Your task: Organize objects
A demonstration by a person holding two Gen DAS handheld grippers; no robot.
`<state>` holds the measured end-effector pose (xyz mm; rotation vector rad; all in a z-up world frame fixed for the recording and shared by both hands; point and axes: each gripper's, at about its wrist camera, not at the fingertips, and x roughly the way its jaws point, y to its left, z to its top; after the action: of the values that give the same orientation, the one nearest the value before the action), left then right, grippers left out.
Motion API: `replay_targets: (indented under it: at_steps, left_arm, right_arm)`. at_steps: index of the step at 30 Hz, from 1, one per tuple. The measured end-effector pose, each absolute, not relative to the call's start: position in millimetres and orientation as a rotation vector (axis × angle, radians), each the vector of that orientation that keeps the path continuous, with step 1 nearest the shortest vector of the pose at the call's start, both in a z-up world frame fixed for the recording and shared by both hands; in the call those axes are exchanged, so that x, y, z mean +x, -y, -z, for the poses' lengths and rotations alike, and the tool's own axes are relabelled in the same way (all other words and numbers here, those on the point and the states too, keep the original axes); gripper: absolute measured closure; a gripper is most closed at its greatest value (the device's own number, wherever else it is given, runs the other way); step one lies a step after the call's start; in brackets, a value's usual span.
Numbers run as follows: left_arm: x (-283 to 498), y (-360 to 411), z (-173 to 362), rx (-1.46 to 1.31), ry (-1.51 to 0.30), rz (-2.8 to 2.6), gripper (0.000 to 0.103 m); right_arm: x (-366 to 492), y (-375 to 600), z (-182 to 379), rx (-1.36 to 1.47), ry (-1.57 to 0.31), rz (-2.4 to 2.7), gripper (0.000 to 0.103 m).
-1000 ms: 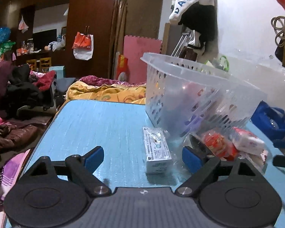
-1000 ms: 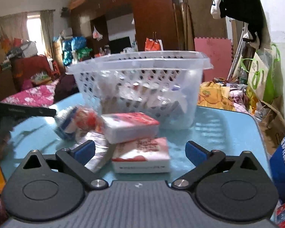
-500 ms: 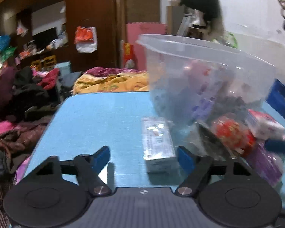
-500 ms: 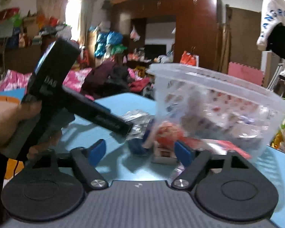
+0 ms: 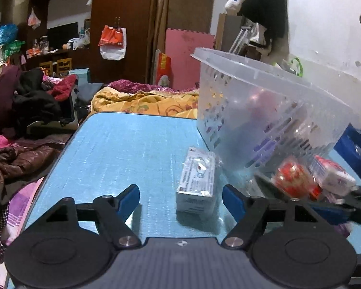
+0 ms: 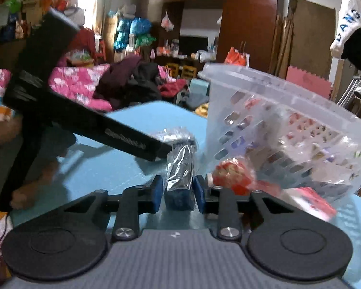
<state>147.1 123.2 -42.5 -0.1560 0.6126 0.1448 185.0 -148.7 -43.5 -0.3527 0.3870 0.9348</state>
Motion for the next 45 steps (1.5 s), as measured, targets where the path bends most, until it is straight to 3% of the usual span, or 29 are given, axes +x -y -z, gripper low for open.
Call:
replay_targets:
  at_steps: [8,11,13,21,27,33,42,43,44,45]
  left_arm:
    - [166.5,-107.2,45.7,-0.086,-0.650,-0.152,0.025]
    - [161.7,-105.7,43.4,-0.074,-0.619,-0.165,0.064]
    - [148.9,-103.5,37.8,-0.062,-0.548,-0.204,0.064]
    - [69.2,-94.9,-14.9,-0.108,-0.256,-0.127,0.064]
    - [60.4,-70.1,-54.9,-0.111,-0.143,-0.019,0.064]
    - [135.2,-50.0,-92.0,-0.114,-0.216,0.015,0.064]
    - [219.3,-57.2,-68.9,-0.217,-0.378,-0.034,0.063]
    - [222.5,-58.3,-67.0,-0.222,-0.378,-0.034,0.061]
    - [224.6,-59.8,-64.8,-0.208,-0.377,-0.033,0.043]
    - [226.1,-60.6,-62.6,-0.182,-0.381,-0.042,0.025]
  right_arm:
    - [166.4,223.1,22.5,-0.224,-0.284,-0.927,0.073]
    - [168.8,242.1,17.8,-0.186,-0.269,-0.917,0.073]
    - [172.4,255.1,16.9,-0.154,-0.260,-0.924,0.073]
    - [186.8,289.7,-4.8,-0.044,-0.175,-0.888,0.073]
    - [193.6,283.7,-33.7,-0.048,-0.107,-0.891,0.073]
    - [233.7,250.1,-76.2,-0.095,-0.079,-0.801,0.073]
    - [305.1,205.3,-63.9,-0.166,-0.221,-0.756,0.073]
    - [306.9,205.2,-61.4,-0.159,-0.219,-0.752,0.072]
    - [309.4,204.9,-59.9,-0.149,-0.210,-0.744,0.071]
    - [307.2,207.6,-57.3,-0.145,-0.198,-0.731,0.056]
